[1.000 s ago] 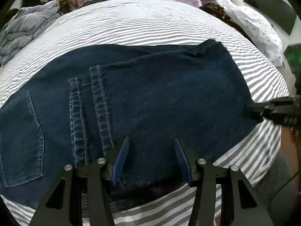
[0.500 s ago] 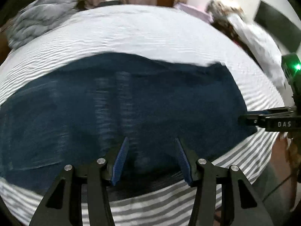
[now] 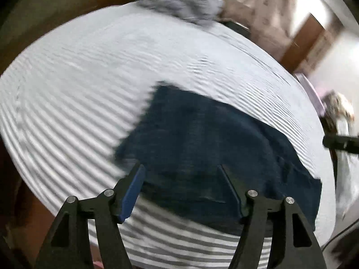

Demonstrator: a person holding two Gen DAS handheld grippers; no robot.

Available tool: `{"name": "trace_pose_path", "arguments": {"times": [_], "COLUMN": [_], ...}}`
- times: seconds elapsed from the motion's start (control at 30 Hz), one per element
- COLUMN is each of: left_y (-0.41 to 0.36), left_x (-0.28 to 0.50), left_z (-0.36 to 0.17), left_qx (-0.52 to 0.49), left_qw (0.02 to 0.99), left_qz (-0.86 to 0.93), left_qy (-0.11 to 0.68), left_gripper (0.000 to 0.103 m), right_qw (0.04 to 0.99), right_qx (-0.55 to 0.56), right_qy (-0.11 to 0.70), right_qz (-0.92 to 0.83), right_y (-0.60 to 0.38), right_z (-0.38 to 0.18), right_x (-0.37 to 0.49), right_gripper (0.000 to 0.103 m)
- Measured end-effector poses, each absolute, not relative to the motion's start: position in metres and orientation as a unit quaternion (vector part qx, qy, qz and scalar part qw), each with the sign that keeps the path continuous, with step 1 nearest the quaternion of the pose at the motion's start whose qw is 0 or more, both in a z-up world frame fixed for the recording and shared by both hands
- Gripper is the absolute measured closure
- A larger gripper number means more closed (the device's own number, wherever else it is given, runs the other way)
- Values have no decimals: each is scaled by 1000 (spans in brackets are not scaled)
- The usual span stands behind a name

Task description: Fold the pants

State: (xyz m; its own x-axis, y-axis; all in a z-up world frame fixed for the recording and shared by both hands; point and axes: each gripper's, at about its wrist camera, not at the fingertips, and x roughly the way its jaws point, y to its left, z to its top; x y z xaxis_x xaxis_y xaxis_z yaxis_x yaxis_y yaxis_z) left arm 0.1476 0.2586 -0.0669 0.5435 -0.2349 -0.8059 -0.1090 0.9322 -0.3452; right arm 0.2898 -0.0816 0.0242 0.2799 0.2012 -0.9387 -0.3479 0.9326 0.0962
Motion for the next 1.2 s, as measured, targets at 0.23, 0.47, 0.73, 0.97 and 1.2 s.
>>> {"name": "trace_pose_path", "arguments": {"times": [0.23, 0.47, 0.73, 0.97, 1.2], "left_y": [290, 281, 289, 299, 307], "left_x": [142, 155, 167, 160, 156], "left_z": [-100, -114, -124, -135, -142], "left_qx": [-219, -231, -206, -245, -264], "left_qw": [836, 845, 869, 864, 862], "left_qz": [-73, -87, -55, -13, -23], "left_qy": [499, 474, 446, 440, 431], "left_gripper": [35, 36, 53, 29, 15], "right_qw": [773, 733, 661, 593, 582], "right_qx": [-116, -137, -211, -274, -309], "right_qy": [589, 627, 685, 714, 712], "right_qz": [205, 227, 222, 253, 241], "right_y": [38, 107, 166, 196, 214], "right_z": [10, -42, -83, -117, -144], "right_x": [345, 382, 428, 437, 426], "right_gripper": [49, 49, 40, 42, 51]}}
